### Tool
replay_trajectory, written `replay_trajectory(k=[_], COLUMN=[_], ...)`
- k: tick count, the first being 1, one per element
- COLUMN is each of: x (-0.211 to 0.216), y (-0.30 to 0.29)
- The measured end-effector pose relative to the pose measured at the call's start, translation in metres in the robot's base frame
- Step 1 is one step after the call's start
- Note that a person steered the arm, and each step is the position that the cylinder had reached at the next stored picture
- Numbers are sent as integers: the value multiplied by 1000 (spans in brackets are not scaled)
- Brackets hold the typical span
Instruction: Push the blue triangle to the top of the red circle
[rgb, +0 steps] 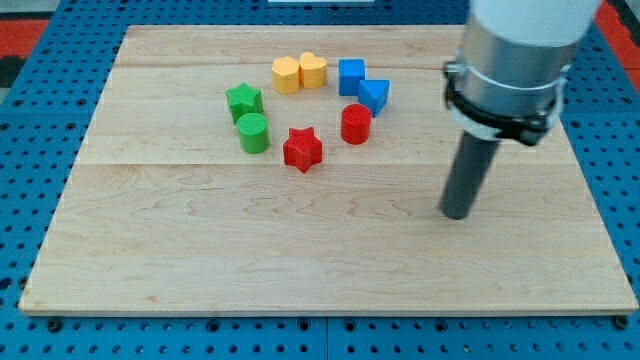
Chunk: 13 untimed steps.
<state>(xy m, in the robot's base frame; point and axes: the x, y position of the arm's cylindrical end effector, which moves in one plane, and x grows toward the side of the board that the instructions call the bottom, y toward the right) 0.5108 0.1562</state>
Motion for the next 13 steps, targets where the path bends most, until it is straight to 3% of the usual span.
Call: replay_trajectory(k=[1, 2, 3, 6, 10, 11, 13], x=[0, -39, -109, -171, -173, -173, -171], y=[39, 45, 25, -24, -81, -41, 133])
